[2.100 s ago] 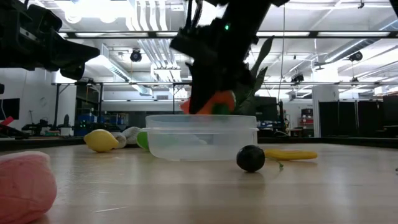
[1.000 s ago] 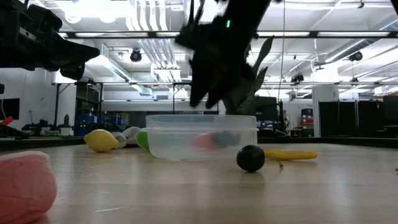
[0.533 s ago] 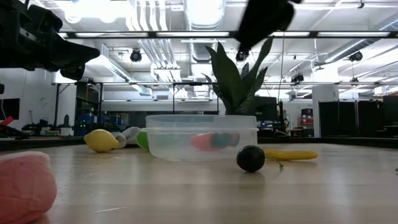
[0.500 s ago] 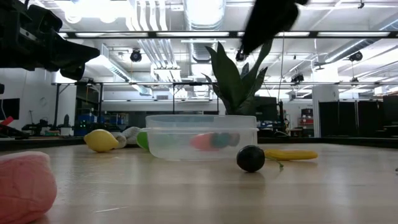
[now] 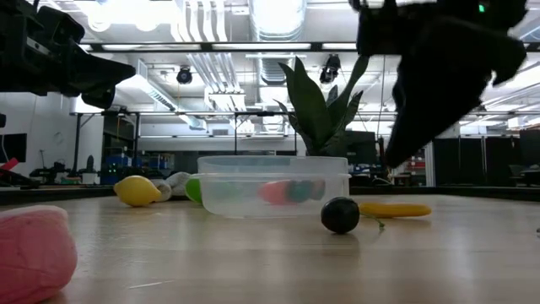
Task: Pick and placing Produce into tupperware
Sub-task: Put the corn into the transparent bin
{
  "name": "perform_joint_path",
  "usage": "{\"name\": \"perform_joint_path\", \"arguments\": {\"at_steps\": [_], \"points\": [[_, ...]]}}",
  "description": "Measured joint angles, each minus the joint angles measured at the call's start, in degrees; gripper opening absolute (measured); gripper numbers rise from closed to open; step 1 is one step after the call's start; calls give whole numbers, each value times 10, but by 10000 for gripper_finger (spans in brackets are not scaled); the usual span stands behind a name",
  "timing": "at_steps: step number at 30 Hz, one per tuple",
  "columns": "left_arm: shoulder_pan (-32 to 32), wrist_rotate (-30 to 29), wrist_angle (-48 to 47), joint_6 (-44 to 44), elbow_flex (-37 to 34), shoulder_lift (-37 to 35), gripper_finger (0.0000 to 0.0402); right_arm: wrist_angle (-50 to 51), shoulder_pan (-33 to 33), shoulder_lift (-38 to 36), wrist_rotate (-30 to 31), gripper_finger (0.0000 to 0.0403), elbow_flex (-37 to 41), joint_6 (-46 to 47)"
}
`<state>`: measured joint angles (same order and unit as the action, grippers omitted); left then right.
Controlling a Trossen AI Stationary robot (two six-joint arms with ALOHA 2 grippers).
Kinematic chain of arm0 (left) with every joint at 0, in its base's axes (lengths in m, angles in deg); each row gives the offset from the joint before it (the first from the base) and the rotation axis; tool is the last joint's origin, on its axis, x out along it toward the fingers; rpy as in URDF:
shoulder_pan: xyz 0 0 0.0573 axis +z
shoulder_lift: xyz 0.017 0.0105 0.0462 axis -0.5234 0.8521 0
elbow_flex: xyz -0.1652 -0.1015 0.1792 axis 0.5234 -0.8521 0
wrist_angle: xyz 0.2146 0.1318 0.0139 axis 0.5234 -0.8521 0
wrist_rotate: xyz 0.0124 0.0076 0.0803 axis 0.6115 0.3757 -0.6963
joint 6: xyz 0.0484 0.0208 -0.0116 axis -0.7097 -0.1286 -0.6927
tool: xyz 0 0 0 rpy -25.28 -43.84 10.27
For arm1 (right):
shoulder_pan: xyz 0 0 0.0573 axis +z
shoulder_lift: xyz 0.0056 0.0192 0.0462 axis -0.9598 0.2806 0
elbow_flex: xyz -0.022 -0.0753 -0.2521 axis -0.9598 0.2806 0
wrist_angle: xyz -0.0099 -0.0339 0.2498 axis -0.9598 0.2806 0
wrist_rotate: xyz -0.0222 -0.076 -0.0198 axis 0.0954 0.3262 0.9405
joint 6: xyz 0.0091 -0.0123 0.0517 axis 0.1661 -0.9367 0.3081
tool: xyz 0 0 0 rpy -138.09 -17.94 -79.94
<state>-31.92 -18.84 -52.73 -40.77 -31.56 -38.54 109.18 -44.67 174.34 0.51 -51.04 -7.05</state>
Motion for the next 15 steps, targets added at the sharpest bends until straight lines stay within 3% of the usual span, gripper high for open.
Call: {"name": "perform_joint_path", "arguments": {"at_steps": [15], "points": [[0,0,0,0,0,0,0,-167,-47,1,-68,196,119,0]]}}
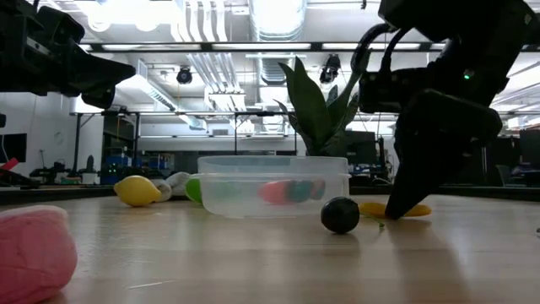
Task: Pick and placing Produce into tupperware
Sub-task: Put the corn into the transparent bin
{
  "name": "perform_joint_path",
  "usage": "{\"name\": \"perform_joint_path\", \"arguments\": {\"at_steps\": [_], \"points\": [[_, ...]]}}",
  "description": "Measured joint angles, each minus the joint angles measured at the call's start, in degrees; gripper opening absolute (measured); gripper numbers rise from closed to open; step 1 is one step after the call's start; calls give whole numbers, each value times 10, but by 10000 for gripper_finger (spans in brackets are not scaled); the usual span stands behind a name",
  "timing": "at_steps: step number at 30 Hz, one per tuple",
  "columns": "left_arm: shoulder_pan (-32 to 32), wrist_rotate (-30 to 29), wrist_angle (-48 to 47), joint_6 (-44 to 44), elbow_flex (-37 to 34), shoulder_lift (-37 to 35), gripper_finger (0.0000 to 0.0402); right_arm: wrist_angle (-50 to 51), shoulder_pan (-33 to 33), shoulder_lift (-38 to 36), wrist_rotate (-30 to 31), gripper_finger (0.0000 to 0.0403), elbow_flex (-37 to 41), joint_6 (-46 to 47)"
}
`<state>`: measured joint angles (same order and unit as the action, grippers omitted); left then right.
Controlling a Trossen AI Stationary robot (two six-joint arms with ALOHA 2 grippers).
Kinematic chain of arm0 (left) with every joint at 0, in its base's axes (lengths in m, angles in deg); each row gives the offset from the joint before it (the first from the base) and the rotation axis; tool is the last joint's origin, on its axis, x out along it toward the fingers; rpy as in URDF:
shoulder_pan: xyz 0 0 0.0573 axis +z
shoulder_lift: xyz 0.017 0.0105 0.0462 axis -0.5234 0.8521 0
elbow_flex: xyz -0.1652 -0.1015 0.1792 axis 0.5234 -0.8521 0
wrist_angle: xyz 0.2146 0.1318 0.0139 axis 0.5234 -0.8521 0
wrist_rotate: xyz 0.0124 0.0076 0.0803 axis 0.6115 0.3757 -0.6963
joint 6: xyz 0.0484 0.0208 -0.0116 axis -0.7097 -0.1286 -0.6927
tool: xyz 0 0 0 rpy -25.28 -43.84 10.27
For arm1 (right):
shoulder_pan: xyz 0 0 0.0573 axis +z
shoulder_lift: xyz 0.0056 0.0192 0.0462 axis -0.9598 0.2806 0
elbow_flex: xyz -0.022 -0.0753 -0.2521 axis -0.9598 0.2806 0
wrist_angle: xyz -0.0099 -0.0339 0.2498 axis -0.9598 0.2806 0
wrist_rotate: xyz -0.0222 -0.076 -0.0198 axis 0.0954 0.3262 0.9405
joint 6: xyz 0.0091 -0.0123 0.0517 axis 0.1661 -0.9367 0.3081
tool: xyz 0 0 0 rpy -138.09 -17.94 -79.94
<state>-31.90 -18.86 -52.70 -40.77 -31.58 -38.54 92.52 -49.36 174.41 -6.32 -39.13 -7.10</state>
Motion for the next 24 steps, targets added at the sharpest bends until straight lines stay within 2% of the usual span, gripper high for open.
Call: {"name": "perform_joint_path", "arguments": {"at_steps": [5,9,22,24], "points": [[0,0,0,0,0,0,0,-11,0,-1,1,189,9,0],[0,0,0,0,0,0,0,-10,0,-1,1,167,9,2],[0,0,0,0,0,0,0,-10,9,0,6,24,21,91],[0,0,0,0,0,0,0,-9,9,0,2,15,17,91]]}}
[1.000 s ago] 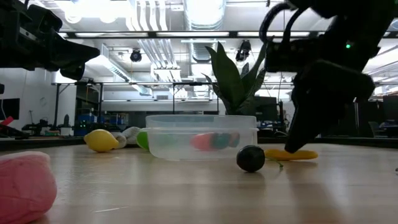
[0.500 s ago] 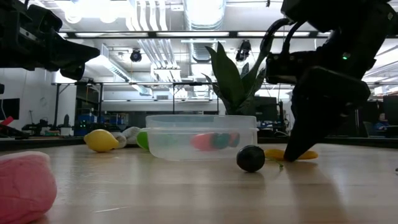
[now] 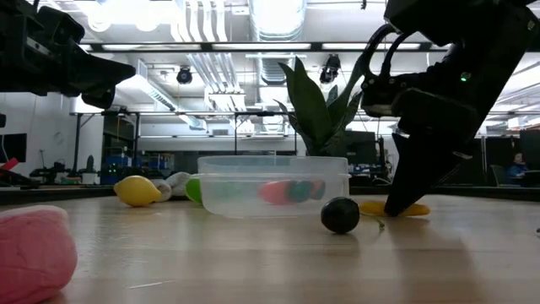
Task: Pick and placing Produce into tupperware
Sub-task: Put the corn into the transparent bin
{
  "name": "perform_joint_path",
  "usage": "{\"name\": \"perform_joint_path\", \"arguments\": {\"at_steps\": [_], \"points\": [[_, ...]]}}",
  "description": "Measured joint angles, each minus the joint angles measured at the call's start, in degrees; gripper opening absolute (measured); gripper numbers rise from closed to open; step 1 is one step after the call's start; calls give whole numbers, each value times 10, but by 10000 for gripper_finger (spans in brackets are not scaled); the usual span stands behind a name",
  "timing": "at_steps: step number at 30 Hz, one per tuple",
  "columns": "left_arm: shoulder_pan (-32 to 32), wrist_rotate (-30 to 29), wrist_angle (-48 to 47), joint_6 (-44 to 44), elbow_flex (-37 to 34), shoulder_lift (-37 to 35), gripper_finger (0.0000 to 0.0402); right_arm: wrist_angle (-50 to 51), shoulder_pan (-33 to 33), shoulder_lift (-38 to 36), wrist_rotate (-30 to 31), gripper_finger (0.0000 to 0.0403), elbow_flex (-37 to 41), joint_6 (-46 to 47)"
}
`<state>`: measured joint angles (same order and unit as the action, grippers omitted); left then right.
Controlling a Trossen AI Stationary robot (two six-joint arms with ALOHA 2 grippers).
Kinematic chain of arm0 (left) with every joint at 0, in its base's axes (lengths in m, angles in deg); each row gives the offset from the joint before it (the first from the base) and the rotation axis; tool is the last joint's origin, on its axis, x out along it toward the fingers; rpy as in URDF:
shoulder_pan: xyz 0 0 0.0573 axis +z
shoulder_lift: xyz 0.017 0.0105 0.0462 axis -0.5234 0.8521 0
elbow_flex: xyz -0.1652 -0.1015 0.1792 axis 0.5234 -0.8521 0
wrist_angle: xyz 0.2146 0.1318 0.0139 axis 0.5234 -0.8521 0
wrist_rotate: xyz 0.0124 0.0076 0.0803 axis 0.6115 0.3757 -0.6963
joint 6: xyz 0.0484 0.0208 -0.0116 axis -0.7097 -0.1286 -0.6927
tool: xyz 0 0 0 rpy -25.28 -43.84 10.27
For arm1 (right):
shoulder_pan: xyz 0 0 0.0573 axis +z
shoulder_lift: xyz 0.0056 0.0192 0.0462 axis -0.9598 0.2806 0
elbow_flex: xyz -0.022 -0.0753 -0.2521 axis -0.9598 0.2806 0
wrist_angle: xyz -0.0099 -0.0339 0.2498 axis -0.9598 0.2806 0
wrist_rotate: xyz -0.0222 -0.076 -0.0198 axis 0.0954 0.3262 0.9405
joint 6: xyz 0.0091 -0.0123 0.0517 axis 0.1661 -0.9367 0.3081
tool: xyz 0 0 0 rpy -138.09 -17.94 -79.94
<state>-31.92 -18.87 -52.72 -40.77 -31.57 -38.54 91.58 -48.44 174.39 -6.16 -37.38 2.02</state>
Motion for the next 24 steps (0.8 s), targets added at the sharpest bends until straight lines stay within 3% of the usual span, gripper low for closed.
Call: {"name": "perform_joint_path", "arguments": {"at_steps": [9,14,24], "points": [[0,0,0,0,0,0,0,83,3,-16,-27,12,-59,-10],[0,0,0,0,0,0,0,159,4,-20,-12,11,-125,-33],[0,0,0,0,0,0,0,156,-7,-21,50,11,-222,-128]]}}
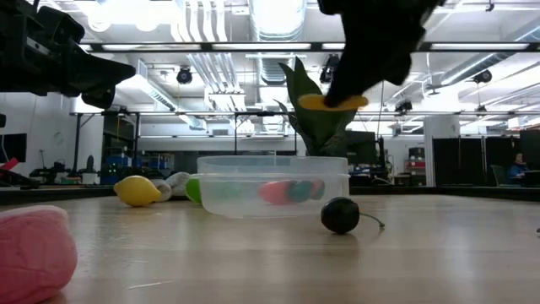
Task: Pick and placing Produce into tupperware
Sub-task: Put the corn into the transparent bin
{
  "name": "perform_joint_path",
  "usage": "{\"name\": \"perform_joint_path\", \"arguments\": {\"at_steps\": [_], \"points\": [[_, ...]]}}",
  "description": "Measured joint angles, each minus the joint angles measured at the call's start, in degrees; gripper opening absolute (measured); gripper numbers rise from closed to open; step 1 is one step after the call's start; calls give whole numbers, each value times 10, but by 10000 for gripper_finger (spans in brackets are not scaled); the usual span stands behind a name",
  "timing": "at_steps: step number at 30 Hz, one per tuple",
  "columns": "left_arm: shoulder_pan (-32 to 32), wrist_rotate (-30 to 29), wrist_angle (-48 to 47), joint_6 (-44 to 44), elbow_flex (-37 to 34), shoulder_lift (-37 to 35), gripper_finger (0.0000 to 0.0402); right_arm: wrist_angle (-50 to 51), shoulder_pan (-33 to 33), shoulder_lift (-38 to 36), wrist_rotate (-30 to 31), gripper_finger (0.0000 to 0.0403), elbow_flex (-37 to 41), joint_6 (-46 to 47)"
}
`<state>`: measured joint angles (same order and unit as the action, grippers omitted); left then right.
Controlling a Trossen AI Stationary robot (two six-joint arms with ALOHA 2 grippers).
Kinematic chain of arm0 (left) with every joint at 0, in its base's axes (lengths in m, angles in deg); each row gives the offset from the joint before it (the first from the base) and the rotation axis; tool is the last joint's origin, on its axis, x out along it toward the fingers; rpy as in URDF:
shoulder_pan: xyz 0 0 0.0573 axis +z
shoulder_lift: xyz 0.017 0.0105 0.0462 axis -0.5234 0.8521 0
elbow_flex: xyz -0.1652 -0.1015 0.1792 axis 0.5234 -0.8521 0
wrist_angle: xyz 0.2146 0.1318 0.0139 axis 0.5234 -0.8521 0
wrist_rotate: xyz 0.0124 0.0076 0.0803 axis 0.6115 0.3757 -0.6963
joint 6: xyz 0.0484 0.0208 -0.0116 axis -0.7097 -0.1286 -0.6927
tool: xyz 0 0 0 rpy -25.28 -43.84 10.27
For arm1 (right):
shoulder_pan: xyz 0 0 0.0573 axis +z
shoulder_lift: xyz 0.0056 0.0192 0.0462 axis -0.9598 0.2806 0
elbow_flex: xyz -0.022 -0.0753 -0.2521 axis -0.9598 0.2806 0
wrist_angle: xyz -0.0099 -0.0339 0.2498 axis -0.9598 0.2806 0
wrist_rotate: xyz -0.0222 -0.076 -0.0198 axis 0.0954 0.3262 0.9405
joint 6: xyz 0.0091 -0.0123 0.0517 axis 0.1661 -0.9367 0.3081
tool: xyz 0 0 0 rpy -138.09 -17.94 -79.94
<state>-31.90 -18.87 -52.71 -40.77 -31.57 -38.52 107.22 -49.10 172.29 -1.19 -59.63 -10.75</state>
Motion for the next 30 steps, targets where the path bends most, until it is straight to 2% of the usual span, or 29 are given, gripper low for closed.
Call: {"name": "perform_joint_path", "arguments": {"at_steps": [10,15,23,30], "points": [[0,0,1,0,0,0,0,-64,-60,0,-2,11,22,-40],[0,0,1,0,0,0,0,-105,-81,24,-40,11,33,-58],[0,0,-1,0,0,0,0,-129,-88,71,-63,11,33,-59],[0,0,-1,0,0,0,0,-129,-88,78,-69,12,33,-52]]}}
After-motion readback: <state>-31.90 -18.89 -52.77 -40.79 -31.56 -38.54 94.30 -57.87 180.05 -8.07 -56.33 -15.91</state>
